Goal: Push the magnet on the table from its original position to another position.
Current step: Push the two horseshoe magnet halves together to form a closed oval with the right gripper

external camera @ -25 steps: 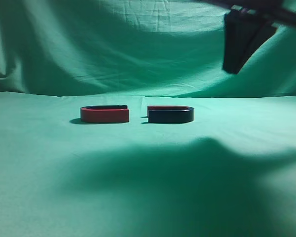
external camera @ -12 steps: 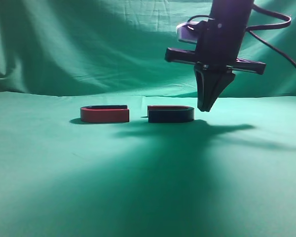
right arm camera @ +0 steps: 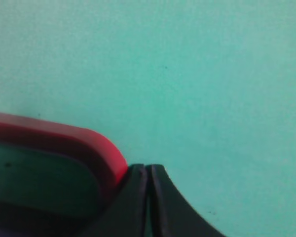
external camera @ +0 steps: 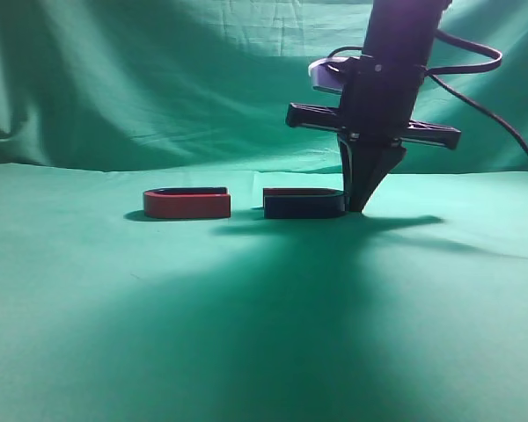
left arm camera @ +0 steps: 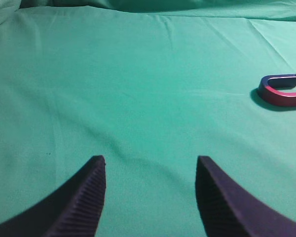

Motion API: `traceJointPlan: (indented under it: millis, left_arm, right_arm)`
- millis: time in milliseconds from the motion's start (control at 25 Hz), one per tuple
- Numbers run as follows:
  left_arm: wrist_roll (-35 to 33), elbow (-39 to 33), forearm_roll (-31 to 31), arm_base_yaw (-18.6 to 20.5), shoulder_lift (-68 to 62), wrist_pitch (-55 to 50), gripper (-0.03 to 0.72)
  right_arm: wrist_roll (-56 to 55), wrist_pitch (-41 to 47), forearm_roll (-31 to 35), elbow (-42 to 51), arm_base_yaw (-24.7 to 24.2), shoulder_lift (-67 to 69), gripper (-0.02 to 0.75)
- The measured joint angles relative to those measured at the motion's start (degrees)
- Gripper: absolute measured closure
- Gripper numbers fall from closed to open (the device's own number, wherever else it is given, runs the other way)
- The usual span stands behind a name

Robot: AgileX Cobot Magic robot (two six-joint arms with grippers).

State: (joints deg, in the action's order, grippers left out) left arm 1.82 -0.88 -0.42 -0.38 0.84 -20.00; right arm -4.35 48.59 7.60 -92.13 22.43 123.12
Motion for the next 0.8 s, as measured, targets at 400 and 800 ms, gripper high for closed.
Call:
traceJointPlan:
  millis: [400,800]
  left_arm:
    - [0.00,0.00,0.00,0.00,0.00,0.00,0.316]
    - [0.00,0.00,0.00,0.00,0.00,0.00,0.316]
  right_arm:
    - [-0.09,-2.44,4.68,0.00,0.12,0.12,0.738]
    - [-0.09,-6.85,5.87,-0.28,2.84,0.59,0.738]
